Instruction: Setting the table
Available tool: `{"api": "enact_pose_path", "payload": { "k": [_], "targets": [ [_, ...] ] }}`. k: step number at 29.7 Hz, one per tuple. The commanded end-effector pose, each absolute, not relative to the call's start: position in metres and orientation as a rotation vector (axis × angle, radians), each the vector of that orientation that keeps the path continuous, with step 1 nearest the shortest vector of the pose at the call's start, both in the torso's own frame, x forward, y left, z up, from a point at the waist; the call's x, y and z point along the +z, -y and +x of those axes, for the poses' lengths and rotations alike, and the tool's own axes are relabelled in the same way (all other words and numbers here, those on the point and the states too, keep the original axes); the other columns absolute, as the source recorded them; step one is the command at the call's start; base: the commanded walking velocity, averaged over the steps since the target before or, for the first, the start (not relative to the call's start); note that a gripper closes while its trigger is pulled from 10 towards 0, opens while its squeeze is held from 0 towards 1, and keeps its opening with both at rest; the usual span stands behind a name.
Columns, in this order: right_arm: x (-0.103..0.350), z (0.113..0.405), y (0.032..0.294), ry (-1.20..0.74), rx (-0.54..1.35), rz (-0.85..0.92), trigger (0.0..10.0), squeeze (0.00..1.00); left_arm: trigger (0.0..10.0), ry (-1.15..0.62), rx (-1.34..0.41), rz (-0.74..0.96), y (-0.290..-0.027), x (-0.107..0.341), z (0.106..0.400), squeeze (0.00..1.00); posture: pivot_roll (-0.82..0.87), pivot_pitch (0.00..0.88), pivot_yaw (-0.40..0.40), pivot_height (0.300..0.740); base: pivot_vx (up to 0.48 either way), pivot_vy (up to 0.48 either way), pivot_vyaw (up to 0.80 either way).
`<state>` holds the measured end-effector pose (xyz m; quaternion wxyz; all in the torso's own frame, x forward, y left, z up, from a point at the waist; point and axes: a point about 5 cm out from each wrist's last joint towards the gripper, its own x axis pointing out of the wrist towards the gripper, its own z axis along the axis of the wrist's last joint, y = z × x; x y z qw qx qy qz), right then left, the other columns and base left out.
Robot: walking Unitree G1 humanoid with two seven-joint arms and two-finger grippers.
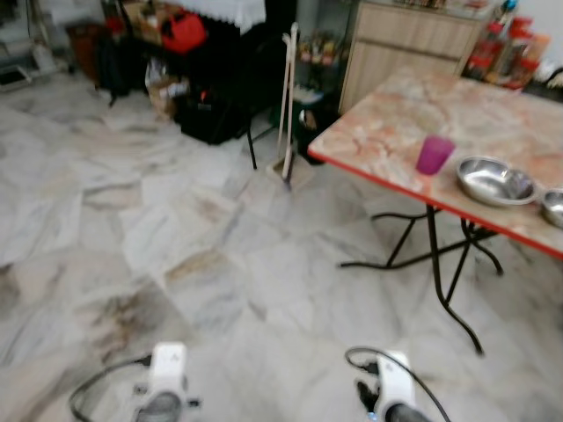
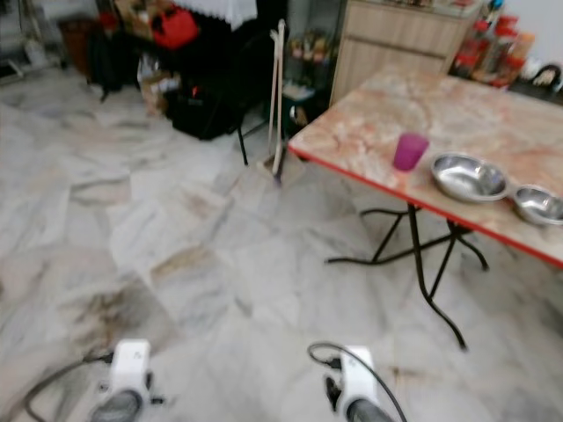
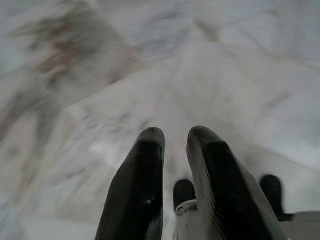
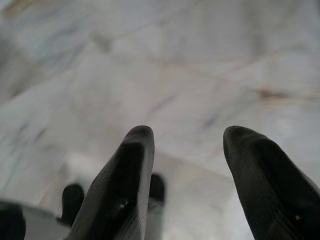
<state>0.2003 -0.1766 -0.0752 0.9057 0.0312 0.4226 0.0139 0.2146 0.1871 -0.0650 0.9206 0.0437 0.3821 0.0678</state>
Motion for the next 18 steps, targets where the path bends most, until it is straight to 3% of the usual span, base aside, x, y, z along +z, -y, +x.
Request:
{"api": "enact_pose_path", "payload": {
  "k": [1,18],
  "targets": [
    [-0.0773,0.1978,0.1711,-0.886,0.037,0.074,10.0,0.0,10.0,-0.793,0.157,0.1,-0.194,-0.0654,0.2125,0.0,0.06,0.0,-0.059,0.74,0.0,0.0,-0.78],
    [-0.0772,0.198,0.1703,-0.883,0.032,0.079,10.0,0.0,10.0,-0.788,0.153,0.094,-0.1944,-0.0647,0.2135,0.0,0.05,0.0,-0.05,0.74,0.0,0.0,-0.78]
  ]
}}
